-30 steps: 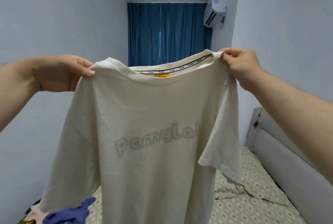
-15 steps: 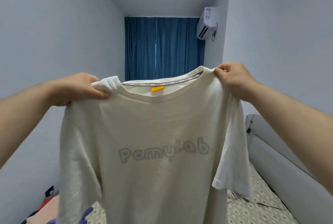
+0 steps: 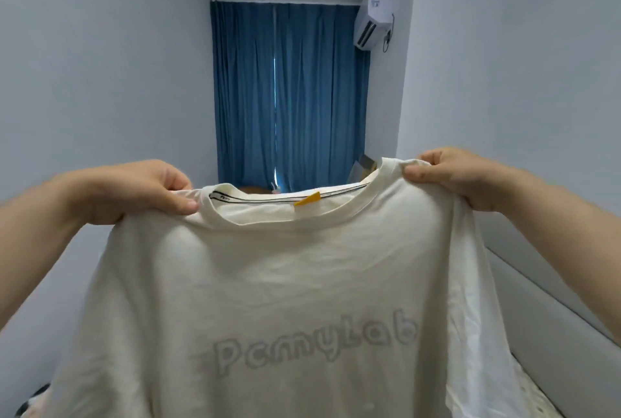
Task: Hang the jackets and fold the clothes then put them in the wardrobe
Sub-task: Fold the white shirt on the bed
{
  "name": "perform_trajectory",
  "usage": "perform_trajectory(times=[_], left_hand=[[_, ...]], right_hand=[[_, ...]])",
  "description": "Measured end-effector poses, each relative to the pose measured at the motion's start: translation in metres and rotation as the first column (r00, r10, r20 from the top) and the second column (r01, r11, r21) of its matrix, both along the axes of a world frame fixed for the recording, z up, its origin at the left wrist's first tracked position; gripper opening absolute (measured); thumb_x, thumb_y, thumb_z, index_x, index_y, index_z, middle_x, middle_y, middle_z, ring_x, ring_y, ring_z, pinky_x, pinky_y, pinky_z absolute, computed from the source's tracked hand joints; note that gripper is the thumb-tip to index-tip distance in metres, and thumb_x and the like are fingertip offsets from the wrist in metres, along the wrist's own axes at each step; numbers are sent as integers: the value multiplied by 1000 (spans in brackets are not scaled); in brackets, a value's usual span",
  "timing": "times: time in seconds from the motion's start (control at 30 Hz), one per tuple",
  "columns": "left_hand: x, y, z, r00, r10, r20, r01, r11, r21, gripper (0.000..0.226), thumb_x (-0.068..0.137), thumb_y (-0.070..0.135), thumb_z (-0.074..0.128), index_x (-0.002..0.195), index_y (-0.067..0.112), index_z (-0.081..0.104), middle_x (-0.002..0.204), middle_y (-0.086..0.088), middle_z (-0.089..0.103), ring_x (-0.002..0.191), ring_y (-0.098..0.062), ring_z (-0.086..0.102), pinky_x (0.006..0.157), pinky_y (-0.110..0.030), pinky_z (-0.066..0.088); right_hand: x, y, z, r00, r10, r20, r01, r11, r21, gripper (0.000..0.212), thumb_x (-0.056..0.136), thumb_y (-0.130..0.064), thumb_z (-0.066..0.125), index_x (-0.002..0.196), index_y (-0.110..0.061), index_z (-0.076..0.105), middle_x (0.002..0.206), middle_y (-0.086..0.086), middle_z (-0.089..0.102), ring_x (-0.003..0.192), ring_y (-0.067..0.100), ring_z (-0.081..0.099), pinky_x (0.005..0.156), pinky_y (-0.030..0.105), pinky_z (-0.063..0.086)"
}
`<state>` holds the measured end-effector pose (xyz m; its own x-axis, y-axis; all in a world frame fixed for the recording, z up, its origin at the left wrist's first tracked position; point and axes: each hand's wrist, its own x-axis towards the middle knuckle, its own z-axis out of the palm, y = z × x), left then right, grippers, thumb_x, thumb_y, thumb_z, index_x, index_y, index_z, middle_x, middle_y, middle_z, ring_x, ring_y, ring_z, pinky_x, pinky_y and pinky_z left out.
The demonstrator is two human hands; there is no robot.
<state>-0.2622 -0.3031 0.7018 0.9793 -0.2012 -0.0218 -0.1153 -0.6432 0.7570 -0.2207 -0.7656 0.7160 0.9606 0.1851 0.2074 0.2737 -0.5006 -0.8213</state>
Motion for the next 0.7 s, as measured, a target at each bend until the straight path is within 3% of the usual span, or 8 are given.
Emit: perform_trajectory(times=[0.1, 0.2, 0.33, 0.43, 0.53, 0.7], left_hand=[[49, -19, -55, 999, 27, -26, -25, 997, 77, 35, 65, 30, 87, 78, 4, 67, 72, -9, 66, 63, -18, 61, 55, -29, 48], [104, -44, -132, 997, 71, -27, -66, 986, 155, 19, 84, 19, 77, 80, 3, 66, 71, -2, 64, 64, -12, 58, 61, -28, 43], [148, -94, -280, 988, 57, -146, -30, 983, 180, 29, 93, 23, 67, 67, 12, 61, 61, 8, 54, 54, 1, 46, 55, -22, 34], [171, -123, -387, 966, 31, -255, 17, 983, 182, 31, 96, 18, 63, 66, 18, 57, 65, 7, 52, 57, 0, 44, 57, -22, 33], [207, -131, -458, 945, 129, -300, -94, 987, 130, 36, 96, 10, 61, 61, 17, 55, 66, 5, 54, 60, -7, 47, 61, -26, 36], [263, -138, -549, 884, 263, -386, -270, 962, 36, 41, 96, 12, 60, 57, 21, 58, 54, 12, 57, 49, 2, 49, 52, -21, 35]], right_hand=[[44, -4, -53, 991, -5, -134, -5, 997, -77, 10, 95, -16, 66, 86, -12, 64, 82, 7, 71, 72, 18, 66, 66, 31, 54], [91, -9, -121, 975, -24, -221, -27, 974, -224, 15, 94, -16, 66, 80, -15, 61, 77, 1, 62, 70, 13, 56, 60, 26, 43], [143, -20, -256, 949, -24, -314, -109, 911, -399, 20, 91, -19, 65, 73, -17, 57, 75, -2, 53, 70, 11, 47, 61, 31, 33], [167, -32, -367, 873, -15, -488, -185, 915, -358, 21, 90, -16, 63, 71, -21, 56, 76, -5, 54, 70, 7, 46, 61, 28, 34], [200, -47, -441, 805, -119, -582, -67, 955, -287, 19, 91, -14, 59, 72, -18, 57, 82, -2, 56, 73, 11, 48, 63, 27, 35], [265, -52, -531, 753, -207, -625, 92, 973, -211, 31, 97, -13, 55, 66, -16, 53, 73, -2, 51, 66, 13, 44, 60, 28, 33]])
